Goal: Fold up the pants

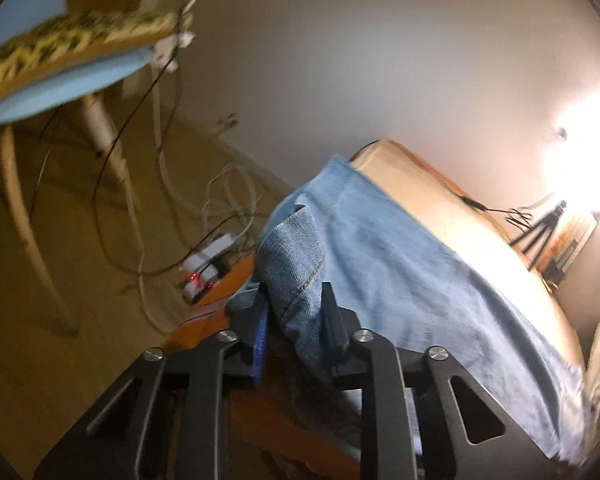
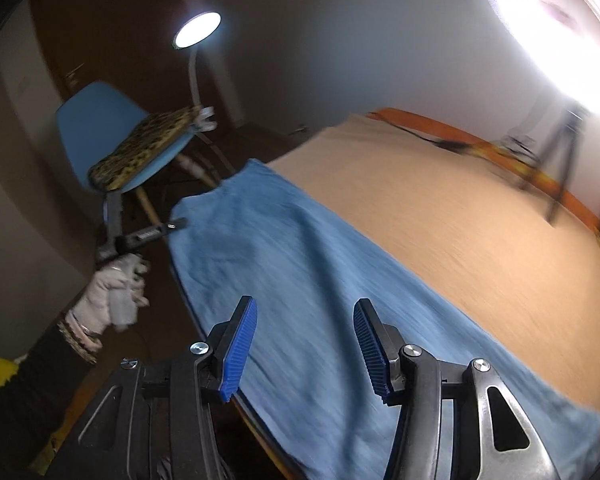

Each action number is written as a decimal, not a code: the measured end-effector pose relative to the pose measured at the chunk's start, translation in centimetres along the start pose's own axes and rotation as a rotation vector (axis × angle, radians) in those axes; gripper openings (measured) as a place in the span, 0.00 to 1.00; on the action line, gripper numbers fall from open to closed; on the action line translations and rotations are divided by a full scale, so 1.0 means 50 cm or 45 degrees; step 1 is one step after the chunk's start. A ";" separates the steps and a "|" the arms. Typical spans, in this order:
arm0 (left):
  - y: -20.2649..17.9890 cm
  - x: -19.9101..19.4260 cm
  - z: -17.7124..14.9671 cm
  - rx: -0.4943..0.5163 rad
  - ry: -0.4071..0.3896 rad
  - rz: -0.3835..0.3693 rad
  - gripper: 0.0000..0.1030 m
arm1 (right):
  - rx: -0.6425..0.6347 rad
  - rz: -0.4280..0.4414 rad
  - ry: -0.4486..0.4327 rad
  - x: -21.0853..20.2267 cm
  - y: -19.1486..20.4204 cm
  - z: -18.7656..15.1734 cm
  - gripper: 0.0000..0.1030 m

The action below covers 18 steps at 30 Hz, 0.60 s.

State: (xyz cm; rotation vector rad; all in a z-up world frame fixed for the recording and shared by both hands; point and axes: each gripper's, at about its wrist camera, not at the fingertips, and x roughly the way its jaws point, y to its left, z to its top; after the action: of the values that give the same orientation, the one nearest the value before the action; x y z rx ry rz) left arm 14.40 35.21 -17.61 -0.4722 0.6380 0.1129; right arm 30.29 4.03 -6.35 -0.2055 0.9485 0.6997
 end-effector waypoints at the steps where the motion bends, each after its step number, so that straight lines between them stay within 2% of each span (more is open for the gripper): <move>1: -0.006 -0.004 -0.001 0.019 -0.014 -0.016 0.15 | -0.010 0.017 0.009 0.013 0.006 0.013 0.51; 2: -0.022 -0.011 -0.006 0.065 -0.036 -0.054 0.14 | -0.017 0.044 0.024 0.034 0.016 0.031 0.51; 6: -0.086 -0.017 -0.033 0.260 -0.054 -0.095 0.14 | 0.019 0.211 0.108 0.140 0.085 0.106 0.53; 9: -0.118 -0.011 -0.060 0.355 -0.045 -0.087 0.14 | 0.058 0.299 0.161 0.217 0.120 0.142 0.57; 11: -0.118 -0.012 -0.071 0.352 -0.053 -0.077 0.14 | 0.064 0.316 0.196 0.265 0.144 0.160 0.57; 14: -0.097 -0.019 -0.065 0.270 -0.077 -0.070 0.14 | 0.073 0.327 0.240 0.344 0.181 0.188 0.57; 16: -0.075 -0.029 -0.056 0.225 -0.101 -0.040 0.14 | 0.092 0.342 0.257 0.380 0.194 0.194 0.57; 18: -0.048 -0.043 -0.046 0.196 -0.140 0.040 0.14 | 0.111 0.364 0.286 0.419 0.209 0.201 0.58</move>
State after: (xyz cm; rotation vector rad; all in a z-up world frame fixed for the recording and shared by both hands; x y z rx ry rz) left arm 12.02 32.14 -17.00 -0.3056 0.5414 0.1177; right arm 38.52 26.15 -15.89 -0.0718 1.2357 0.9081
